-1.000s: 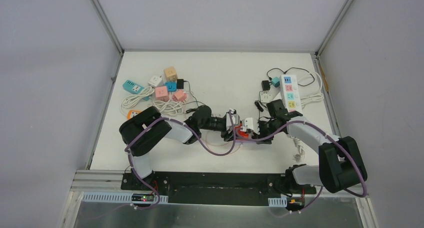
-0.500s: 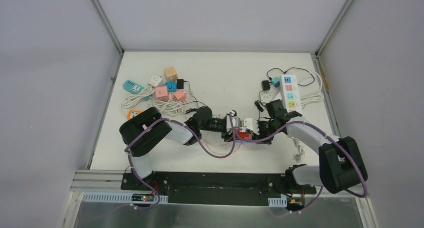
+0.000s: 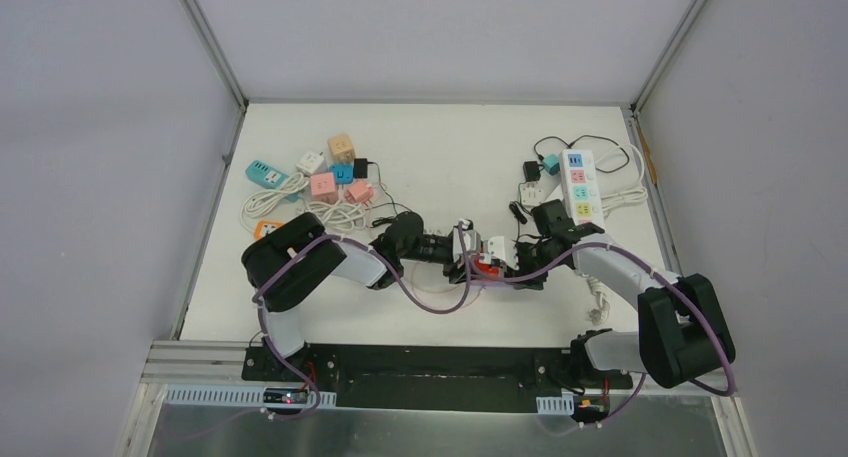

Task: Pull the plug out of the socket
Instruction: Remove the plug from the socket.

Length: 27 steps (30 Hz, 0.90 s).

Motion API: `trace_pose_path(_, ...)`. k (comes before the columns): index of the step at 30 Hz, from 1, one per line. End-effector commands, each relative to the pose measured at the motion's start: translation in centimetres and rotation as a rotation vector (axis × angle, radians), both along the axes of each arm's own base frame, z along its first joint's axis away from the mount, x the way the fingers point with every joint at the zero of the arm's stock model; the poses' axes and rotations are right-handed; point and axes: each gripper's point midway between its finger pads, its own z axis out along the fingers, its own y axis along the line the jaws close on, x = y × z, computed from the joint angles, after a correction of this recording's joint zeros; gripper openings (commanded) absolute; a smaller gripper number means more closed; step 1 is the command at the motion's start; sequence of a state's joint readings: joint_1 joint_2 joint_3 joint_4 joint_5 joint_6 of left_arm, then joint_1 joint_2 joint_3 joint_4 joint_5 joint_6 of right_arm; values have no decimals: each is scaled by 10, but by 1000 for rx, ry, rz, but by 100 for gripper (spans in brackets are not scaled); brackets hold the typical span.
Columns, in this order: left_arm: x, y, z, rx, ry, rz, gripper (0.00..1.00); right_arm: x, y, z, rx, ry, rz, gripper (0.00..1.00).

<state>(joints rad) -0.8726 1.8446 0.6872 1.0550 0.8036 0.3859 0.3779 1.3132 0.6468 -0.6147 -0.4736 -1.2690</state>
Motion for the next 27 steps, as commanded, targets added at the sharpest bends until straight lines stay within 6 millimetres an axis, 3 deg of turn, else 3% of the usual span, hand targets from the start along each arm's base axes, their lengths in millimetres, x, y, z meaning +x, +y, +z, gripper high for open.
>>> trace_pose_path(1, -12, -5, -7, 88, -139, -14, 0, 8, 5, 10, 8, -56, 50, 0)
trace_pose_path(9, 11, 2, 30, -55, 193, 19, 0, 9, 5, 10, 3, -58, 48, 0)
trace_pose_path(12, 8, 4, 26, -66, 135, 13, 0, 9, 4, 10, 1, -60, 48, 0)
trace_pose_path(16, -5, -2, 3, 39, -80, 22, 0, 9, 4, 10, -2, -63, 47, 0)
trace_pose_path(19, -7, -4, -2, 67, -94, 23, 0, 9, 4, 9, -2, -62, 47, 0)
trace_pose_path(22, -4, -4, 7, 45, -14, 27, 0, 9, 3, 9, -5, -62, 46, 0)
trace_pose_path(25, 7, 2, 28, -23, 199, 6, 0, 9, 3, 9, -5, -63, 46, 0)
trace_pose_path(27, 13, 7, 37, -86, 232, -3, 0, 10, 3, 9, -6, -64, 45, 0)
